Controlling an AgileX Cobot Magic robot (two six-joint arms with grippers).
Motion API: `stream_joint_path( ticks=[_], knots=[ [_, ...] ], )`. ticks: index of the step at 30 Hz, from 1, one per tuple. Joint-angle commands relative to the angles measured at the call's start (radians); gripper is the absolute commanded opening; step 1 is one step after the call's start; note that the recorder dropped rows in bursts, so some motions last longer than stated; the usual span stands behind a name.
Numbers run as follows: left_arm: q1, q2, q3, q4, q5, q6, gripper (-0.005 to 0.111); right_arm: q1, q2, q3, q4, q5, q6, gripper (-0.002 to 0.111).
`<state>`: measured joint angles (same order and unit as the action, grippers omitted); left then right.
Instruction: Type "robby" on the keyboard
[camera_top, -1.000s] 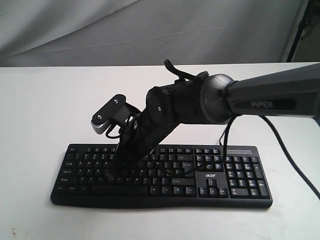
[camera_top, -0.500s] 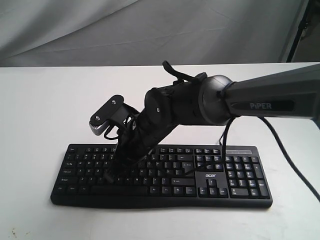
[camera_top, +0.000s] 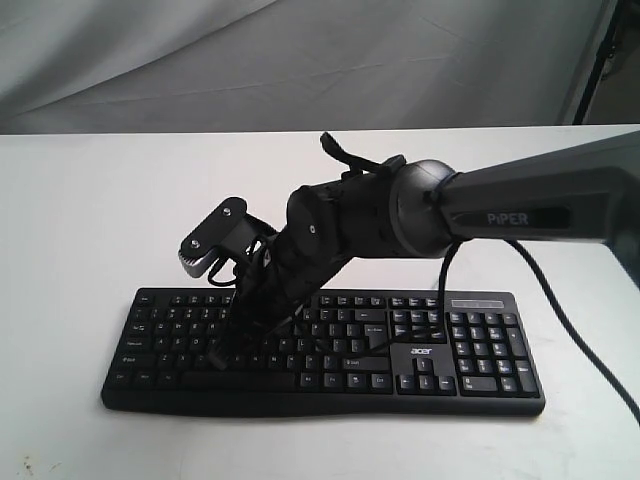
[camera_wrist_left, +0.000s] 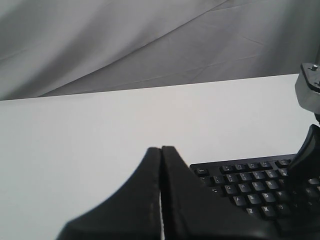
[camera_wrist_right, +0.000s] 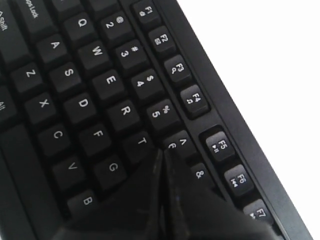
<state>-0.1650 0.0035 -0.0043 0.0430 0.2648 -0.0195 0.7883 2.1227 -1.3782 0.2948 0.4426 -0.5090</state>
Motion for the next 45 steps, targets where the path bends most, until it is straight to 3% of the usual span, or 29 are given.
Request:
stream_joint_path(
  ticks=[1, 9, 16, 21, 29, 35, 45],
  knots=[
    [-0.006, -0.003, 0.004, 0.005, -0.005, -0.003, 0.000, 0.003, 0.013, -0.007, 0.012, 0.011, -0.010, 0.000],
    [-0.006, -0.003, 0.004, 0.005, -0.005, -0.003, 0.000, 0.003, 0.016, -0.007, 0.012, 0.018, -0.012, 0.000],
    [-0.006, -0.003, 0.004, 0.005, -0.005, -0.003, 0.000, 0.001, -0.209, -0.007, -0.002, 0.060, 0.002, 0.000],
    [-0.006, -0.003, 0.004, 0.005, -0.005, -0.003, 0.000, 0.001, -0.341, 0.030, -0.188, 0.070, 0.162, 0.000],
    [-0.006, -0.003, 0.004, 0.005, -0.005, -0.003, 0.000, 0.002, -0.653, 0.276, -0.473, -0.073, 0.463, 0.000],
    [-0.006, -0.003, 0.004, 0.005, -0.005, -0.003, 0.000, 0.002, -0.938, 0.469, -0.478, -0.232, 0.521, 0.000],
    [-0.006, -0.003, 0.004, 0.005, -0.005, -0.003, 0.000, 0.002, -1.358, 0.718, -0.478, -0.255, 0.541, 0.000]
  ],
)
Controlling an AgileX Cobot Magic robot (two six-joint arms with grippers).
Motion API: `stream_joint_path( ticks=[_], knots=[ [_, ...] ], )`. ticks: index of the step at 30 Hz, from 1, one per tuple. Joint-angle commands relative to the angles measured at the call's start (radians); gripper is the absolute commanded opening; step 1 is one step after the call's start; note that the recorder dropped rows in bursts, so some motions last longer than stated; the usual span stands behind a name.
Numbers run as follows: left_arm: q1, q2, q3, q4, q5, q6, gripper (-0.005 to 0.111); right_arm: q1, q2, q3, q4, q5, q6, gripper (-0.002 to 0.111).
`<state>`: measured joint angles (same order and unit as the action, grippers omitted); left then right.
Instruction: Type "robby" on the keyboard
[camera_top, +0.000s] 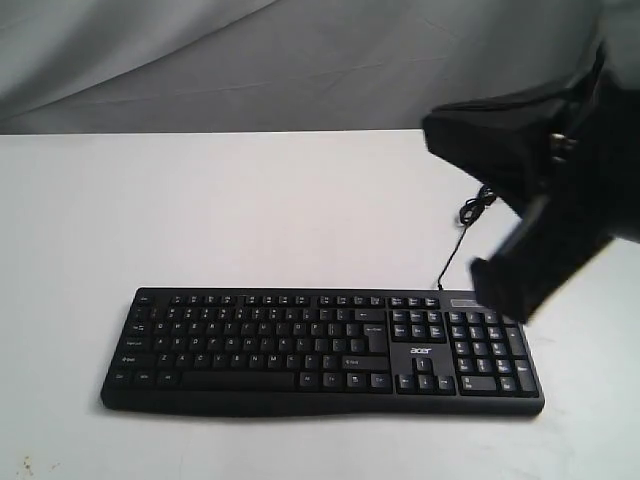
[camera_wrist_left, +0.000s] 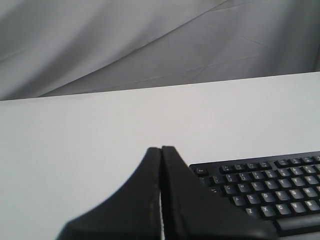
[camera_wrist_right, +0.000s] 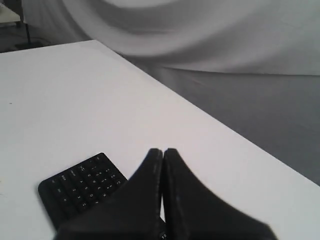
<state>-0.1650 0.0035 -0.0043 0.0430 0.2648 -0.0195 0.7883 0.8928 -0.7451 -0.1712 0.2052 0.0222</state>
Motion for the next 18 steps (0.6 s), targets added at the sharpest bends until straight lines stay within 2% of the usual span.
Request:
stream_joint_path(
  ticks=[1, 5, 10, 18],
  knots=[
    [-0.006, -0.003, 0.004, 0.005, -0.005, -0.003, 0.000, 0.001, -0.187, 0.129, -0.012, -0.046, 0.009, 0.000],
    [-0.006, -0.003, 0.004, 0.005, -0.005, -0.003, 0.000, 0.001, -0.362, 0.225, -0.012, -0.174, 0.000, 0.000],
    [-0.006, -0.003, 0.004, 0.005, -0.005, -0.003, 0.000, 0.001, -0.426, 0.236, 0.051, -0.140, 0.020, 0.000],
    [-0.006, -0.003, 0.004, 0.005, -0.005, -0.003, 0.000, 0.001, -0.426, 0.236, 0.030, -0.137, -0.014, 0.000]
  ],
)
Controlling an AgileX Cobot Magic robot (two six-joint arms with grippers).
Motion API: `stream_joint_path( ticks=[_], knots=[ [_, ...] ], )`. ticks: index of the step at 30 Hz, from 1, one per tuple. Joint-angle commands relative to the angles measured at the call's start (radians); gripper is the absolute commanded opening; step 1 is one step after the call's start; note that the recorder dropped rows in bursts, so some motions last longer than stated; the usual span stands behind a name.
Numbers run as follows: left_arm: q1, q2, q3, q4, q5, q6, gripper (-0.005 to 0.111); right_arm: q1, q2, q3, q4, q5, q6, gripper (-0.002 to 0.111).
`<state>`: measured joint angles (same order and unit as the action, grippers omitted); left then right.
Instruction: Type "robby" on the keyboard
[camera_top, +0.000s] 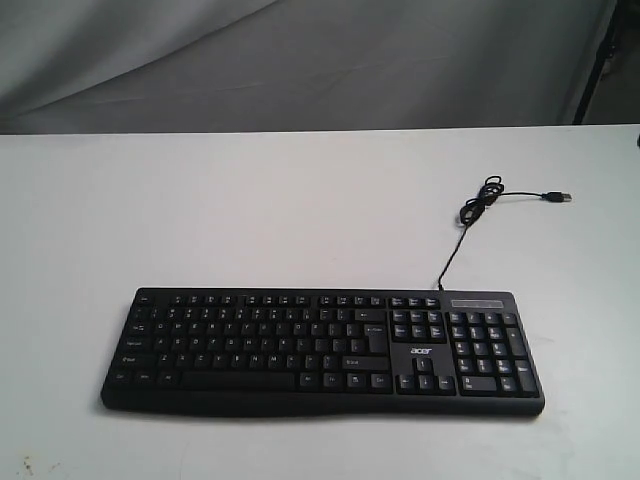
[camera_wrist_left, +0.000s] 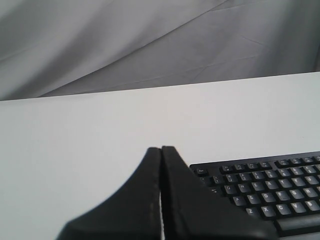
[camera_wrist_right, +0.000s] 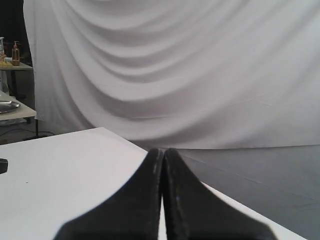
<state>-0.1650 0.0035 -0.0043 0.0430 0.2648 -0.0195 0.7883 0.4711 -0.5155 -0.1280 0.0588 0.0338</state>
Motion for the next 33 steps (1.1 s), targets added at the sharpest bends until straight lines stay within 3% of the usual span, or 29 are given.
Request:
stream_joint_path(
  ticks=[1, 6, 8, 19, 23, 27, 33],
  knots=[
    [-0.006, -0.003, 0.004, 0.005, -0.005, -0.003, 0.000, 0.001, -0.004, 0.006, -0.021, 0.012, -0.042, 0.000],
    [-0.006, -0.003, 0.004, 0.005, -0.005, -0.003, 0.000, -0.007, -0.011, 0.006, -0.023, 0.014, -0.082, 0.000],
    [-0.006, -0.003, 0.004, 0.005, -0.005, -0.003, 0.000, -0.061, -0.039, 0.006, -0.016, 0.019, -0.079, 0.000],
    [-0.006, -0.003, 0.004, 0.005, -0.005, -0.003, 0.000, -0.636, -0.204, 0.011, 0.095, 0.121, -0.067, 0.000],
    [-0.006, -0.003, 0.004, 0.005, -0.005, -0.003, 0.000, -0.801, -0.297, 0.070, 0.107, 0.141, -0.034, 0.000],
    [-0.006, -0.003, 0.004, 0.005, -0.005, -0.003, 0.000, -0.873, -0.368, 0.176, 0.138, 0.134, -0.034, 0.000],
    [-0.006, -0.003, 0.004, 0.005, -0.005, -0.003, 0.000, -0.868, -0.425, 0.375, 0.140, 0.041, -0.034, 0.000]
  ],
)
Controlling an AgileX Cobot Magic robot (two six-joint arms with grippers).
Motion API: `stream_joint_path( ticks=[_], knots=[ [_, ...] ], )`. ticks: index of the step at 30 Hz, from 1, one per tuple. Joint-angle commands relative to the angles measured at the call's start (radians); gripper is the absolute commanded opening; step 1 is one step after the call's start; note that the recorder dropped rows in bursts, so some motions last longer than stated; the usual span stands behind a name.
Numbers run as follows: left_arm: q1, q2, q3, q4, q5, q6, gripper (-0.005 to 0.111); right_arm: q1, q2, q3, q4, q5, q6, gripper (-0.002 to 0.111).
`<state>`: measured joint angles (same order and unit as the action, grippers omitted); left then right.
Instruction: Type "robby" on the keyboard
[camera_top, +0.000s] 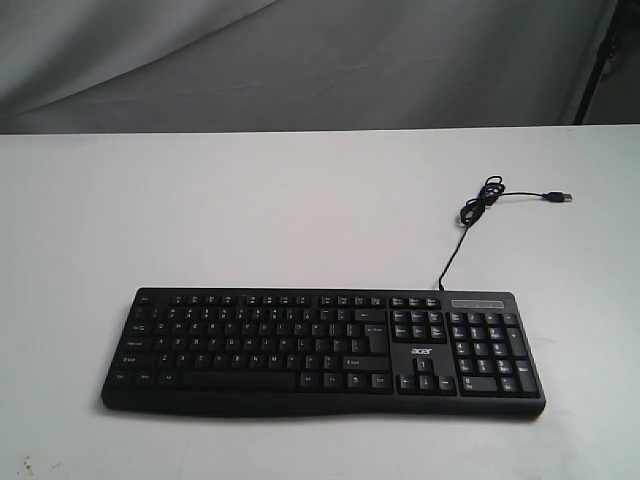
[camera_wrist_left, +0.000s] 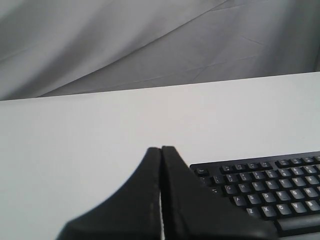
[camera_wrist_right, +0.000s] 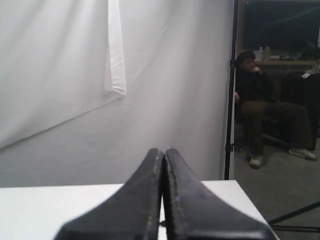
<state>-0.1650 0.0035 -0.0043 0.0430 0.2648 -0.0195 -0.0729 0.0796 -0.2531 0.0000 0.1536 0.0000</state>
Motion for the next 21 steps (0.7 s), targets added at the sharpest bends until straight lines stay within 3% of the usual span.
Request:
stream_joint_path(
  ticks=[1, 6, 21],
  knots=[
    [-0.006, -0.003, 0.004, 0.005, -0.005, -0.003, 0.000, -0.006, -0.044, 0.144, 0.012, -0.061, 0.000, 0.000],
    [-0.006, -0.003, 0.004, 0.005, -0.005, -0.003, 0.000, 0.024, -0.080, 0.253, 0.012, -0.063, 0.008, 0.000],
    [-0.006, -0.003, 0.004, 0.005, -0.005, -0.003, 0.000, 0.132, -0.080, 0.253, 0.000, 0.108, -0.019, 0.000]
  ],
)
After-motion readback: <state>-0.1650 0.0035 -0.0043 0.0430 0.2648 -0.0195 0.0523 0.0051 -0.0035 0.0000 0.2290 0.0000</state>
